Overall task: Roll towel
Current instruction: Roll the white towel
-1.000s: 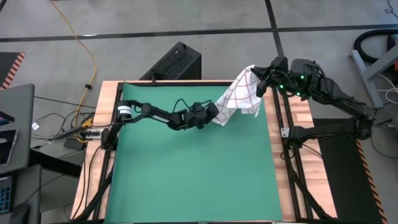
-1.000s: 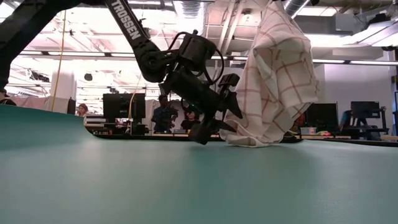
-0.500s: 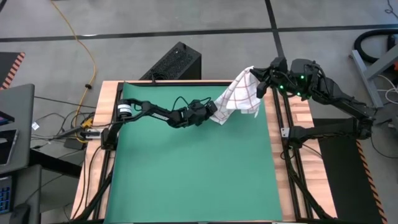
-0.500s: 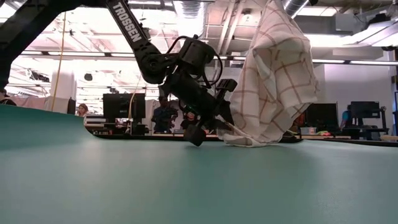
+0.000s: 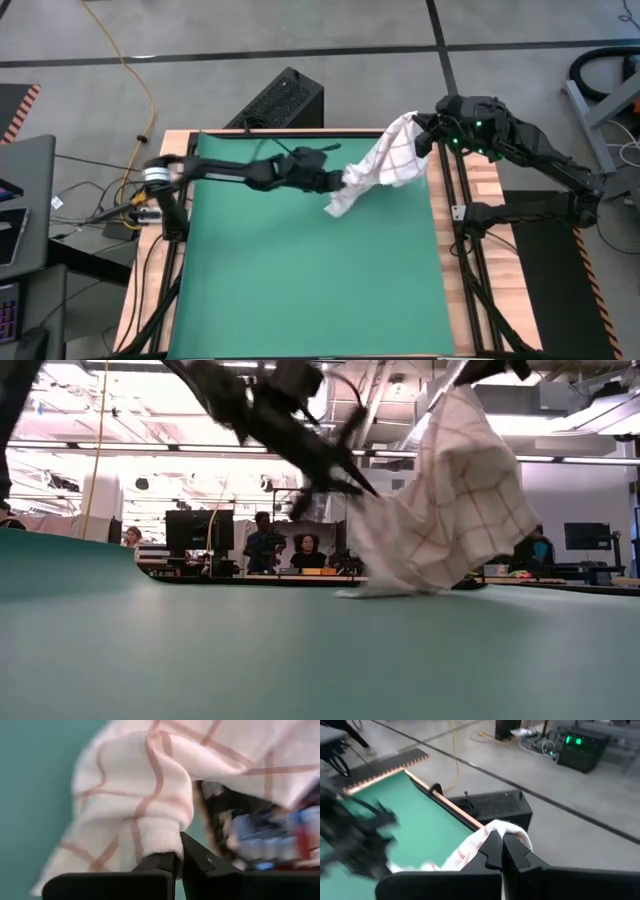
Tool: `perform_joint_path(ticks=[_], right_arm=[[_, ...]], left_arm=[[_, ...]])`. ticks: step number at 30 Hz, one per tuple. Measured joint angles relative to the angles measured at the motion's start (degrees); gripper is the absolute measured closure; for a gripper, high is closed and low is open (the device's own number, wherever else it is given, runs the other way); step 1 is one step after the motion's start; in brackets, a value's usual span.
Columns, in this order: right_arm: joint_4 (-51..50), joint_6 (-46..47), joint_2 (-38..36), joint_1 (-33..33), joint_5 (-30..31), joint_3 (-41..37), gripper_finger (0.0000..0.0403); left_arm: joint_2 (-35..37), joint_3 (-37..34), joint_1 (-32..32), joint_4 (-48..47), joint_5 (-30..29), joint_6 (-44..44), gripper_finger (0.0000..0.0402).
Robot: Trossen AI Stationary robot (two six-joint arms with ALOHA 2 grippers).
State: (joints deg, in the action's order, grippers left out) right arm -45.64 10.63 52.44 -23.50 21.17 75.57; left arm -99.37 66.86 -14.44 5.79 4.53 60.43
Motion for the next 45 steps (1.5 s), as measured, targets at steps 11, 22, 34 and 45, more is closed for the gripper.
perform_joint_path(ticks=[11, 22, 34, 45], right_arm=[[3.22, -1.81, 0.00, -1.70, -3.93, 0.00, 0.0396], [13.24, -3.12, 0.33, -2.10, -8.94, -0.02, 0.0396], [20.47, -6.08, 2.41, 0.60, -10.25, -0.02, 0.0396], [20.54, -1.42, 6.97, 3.60, -19.44, 0.09, 0.0396]], left_arm=[[31.85, 0.01, -1.61, -38.00, -27.73, -17.52, 0.0401], [50.84, 0.04, -7.58, -33.70, -31.96, -22.15, 0.0401], [49.52, 0.02, -11.54, -23.79, -26.13, -37.60, 0.0401], [44.51, -0.13, -18.56, -19.03, -9.45, -34.37, 0.0401]])
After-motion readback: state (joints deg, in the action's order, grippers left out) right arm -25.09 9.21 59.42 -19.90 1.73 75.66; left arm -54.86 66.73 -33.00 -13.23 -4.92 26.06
